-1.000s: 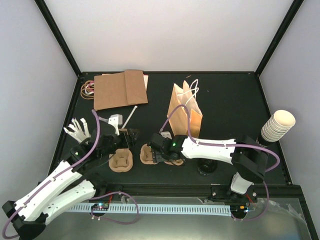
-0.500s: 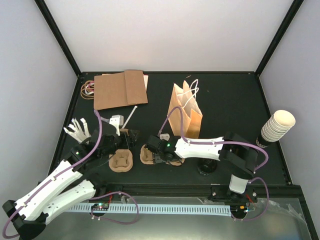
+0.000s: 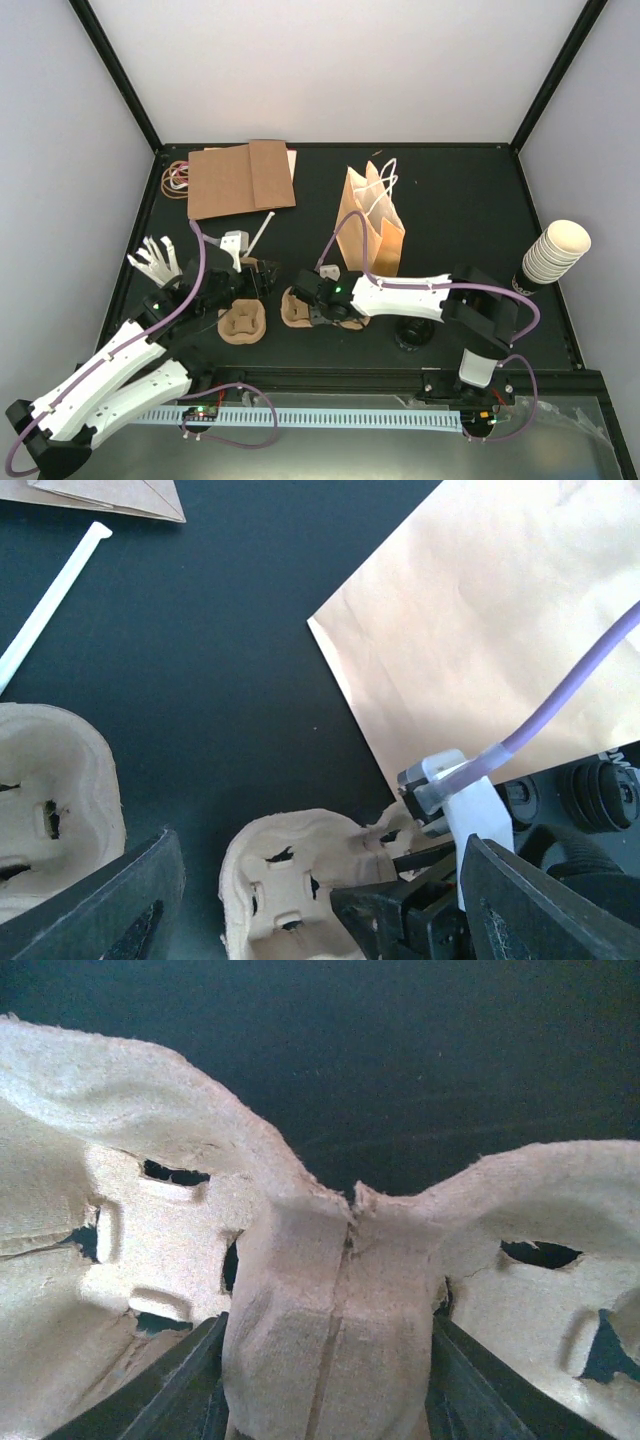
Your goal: Pack the takeout coffee
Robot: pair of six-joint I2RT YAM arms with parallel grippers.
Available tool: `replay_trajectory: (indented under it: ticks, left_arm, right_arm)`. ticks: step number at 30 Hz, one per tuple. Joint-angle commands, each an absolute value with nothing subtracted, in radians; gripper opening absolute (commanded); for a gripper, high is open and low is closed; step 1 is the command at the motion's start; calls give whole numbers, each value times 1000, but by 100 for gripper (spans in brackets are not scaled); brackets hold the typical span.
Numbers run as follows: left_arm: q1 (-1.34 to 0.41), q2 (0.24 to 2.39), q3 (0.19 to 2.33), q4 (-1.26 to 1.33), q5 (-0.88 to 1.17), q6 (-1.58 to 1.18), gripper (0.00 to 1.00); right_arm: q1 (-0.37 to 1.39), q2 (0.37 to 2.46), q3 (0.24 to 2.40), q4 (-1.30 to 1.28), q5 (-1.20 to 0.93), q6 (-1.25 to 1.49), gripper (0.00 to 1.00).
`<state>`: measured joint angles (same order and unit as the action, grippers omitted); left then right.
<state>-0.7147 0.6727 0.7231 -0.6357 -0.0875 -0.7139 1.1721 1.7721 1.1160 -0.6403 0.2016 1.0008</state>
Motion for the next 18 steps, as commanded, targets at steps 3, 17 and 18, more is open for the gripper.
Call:
replay_trajectory:
  ticks: [3, 17, 18]
  left_arm:
    - [-710, 651, 750, -642, -85, -698, 78]
    - [-709, 626, 960, -803, -139, -633, 79]
    - [-710, 623, 985, -818, -144, -627, 79]
  right_arm:
    - [1177, 1667, 1143, -650, 248, 952, 53]
    - [1178, 1450, 1154, -607, 242, 706, 53]
    - [1178, 1438, 1164, -604, 246, 682, 53]
